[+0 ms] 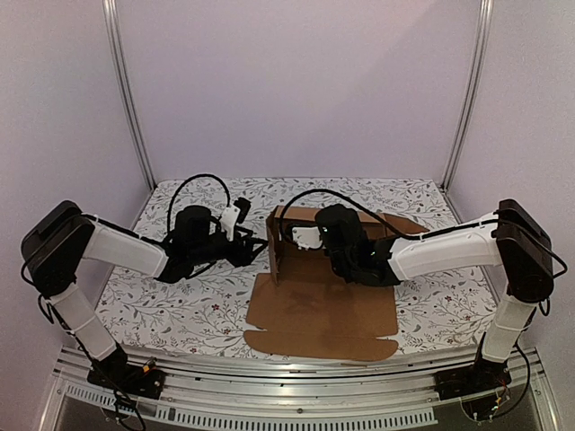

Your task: Fold the paper box

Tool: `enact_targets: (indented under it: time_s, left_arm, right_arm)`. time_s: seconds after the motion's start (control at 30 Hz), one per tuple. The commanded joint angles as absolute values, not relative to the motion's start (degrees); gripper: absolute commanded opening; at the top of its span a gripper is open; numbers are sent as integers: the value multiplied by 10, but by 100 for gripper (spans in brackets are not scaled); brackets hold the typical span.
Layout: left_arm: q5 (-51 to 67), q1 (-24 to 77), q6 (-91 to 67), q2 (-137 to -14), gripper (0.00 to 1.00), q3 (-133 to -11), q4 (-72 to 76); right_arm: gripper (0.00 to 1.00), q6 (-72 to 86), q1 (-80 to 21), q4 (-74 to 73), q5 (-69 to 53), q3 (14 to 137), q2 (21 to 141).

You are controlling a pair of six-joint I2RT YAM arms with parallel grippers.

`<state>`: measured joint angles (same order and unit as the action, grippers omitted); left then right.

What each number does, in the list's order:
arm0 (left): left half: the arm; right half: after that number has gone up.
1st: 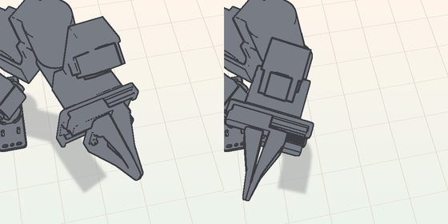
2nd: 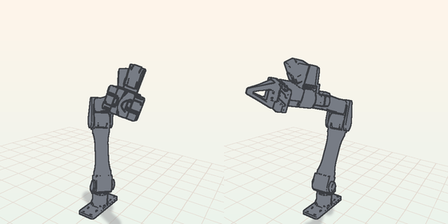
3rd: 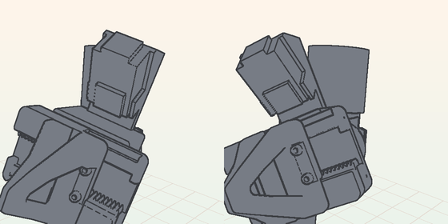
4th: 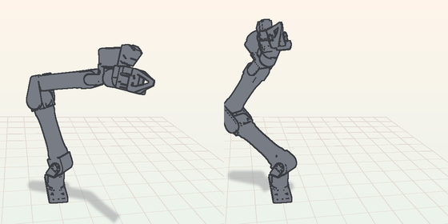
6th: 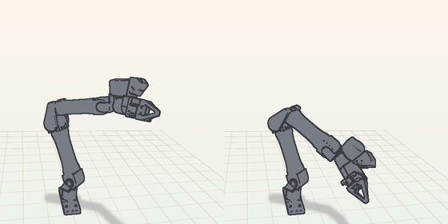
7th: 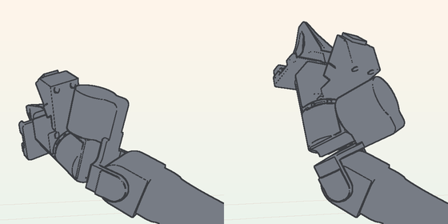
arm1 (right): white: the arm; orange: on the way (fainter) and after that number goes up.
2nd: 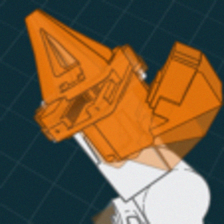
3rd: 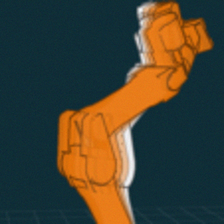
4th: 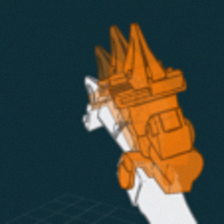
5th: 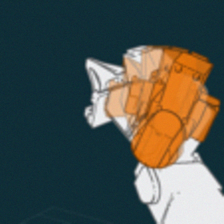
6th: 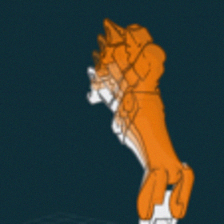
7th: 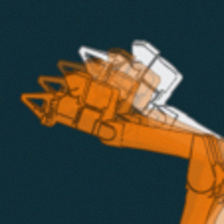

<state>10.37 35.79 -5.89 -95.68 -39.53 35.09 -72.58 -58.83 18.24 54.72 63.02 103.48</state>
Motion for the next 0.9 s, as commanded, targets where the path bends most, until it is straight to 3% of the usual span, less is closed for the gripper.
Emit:
enact_targets:
  time_s: [0.0, 0.53, 0.87]
  left_arm:
    - [191, 371, -31, -980, 61, -424, 375]
    - [155, 411, 10, -1060, 61, -461, 463]
    - [189, 421, 29, -1100, 62, -472, 554]
  right_arm:
    - [0, -736, -591, 163, 536, 618, 1057]
    - [0, -744, -604, 189, 536, 597, 1066]
    - [0, -695, -607, 79, 485, 607, 1024]
